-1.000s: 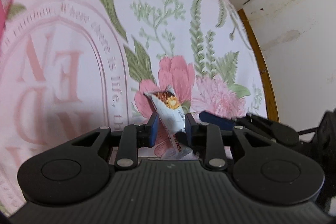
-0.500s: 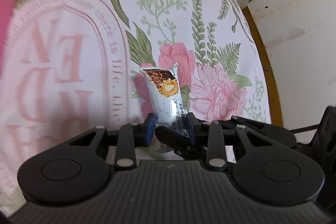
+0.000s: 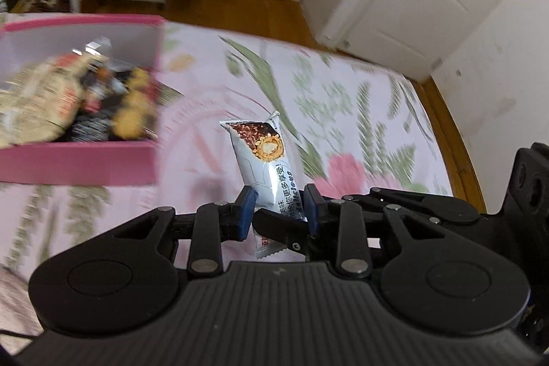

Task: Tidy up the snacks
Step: 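Carry both white bars into the pink box and open both grippers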

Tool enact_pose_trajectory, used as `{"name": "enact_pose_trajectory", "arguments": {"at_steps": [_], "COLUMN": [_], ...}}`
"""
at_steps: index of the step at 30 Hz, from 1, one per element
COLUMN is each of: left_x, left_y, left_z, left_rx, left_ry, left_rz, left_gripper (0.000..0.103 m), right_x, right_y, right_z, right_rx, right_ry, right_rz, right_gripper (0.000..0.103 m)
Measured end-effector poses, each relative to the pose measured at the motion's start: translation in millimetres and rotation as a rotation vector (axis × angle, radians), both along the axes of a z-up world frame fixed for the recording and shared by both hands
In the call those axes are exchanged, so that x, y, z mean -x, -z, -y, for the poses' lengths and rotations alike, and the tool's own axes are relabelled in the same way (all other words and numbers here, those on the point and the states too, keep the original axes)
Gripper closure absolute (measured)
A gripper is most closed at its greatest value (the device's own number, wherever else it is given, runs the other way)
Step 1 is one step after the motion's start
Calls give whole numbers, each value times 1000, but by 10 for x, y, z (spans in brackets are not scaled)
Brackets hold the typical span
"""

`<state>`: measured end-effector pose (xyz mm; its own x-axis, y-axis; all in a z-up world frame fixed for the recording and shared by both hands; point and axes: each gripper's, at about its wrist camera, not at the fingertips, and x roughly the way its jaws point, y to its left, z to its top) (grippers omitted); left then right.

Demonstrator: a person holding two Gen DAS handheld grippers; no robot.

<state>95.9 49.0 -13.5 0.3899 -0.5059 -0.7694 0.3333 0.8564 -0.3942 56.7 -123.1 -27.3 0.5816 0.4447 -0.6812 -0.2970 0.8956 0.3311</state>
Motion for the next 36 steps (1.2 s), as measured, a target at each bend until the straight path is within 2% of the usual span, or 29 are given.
{"name": "enact_pose_trajectory", "arguments": {"at_steps": [5, 14, 23, 30, 31, 32, 33, 34, 36], "left_x": [-281, -851, -1403, -1578, -1574, -1568, -1556, -1535, -1454], "left_y": [-34, 113, 277, 447, 450, 451, 450, 445, 414], "left_z": [-362, -665, -691, -643, -652, -668, -685, -700, -729], "left_rx": [-23, -53, -76, -69, -59, -49, -38, -29, -33], "left_ry": [-75, -146, -163, -181, -188, -197, -209, -216, -227], "left_rz": [14, 25, 43, 35, 34, 27, 10, 2, 12], "left_gripper": [74, 74, 74, 73, 72, 65, 60, 53, 52], "right_x": [-331, -934, -1438, -1607, -1608, -1590, -1569, -1530, -1416], "right_y": [23, 88, 189, 306, 309, 303, 287, 267, 198], "right_z": [-366, -790, -977, -1011, -1006, -992, -980, -972, -936], "right_rx": [-13, 46, 130, 159, 157, 153, 154, 162, 177], "right_ry": [-52, -93, -85, -42, -42, -40, -35, -40, -36], "right_rz": [22, 14, 9, -4, -1, 5, 12, 20, 51], "right_gripper": [72, 72, 70, 70, 70, 68, 58, 53, 51]}}
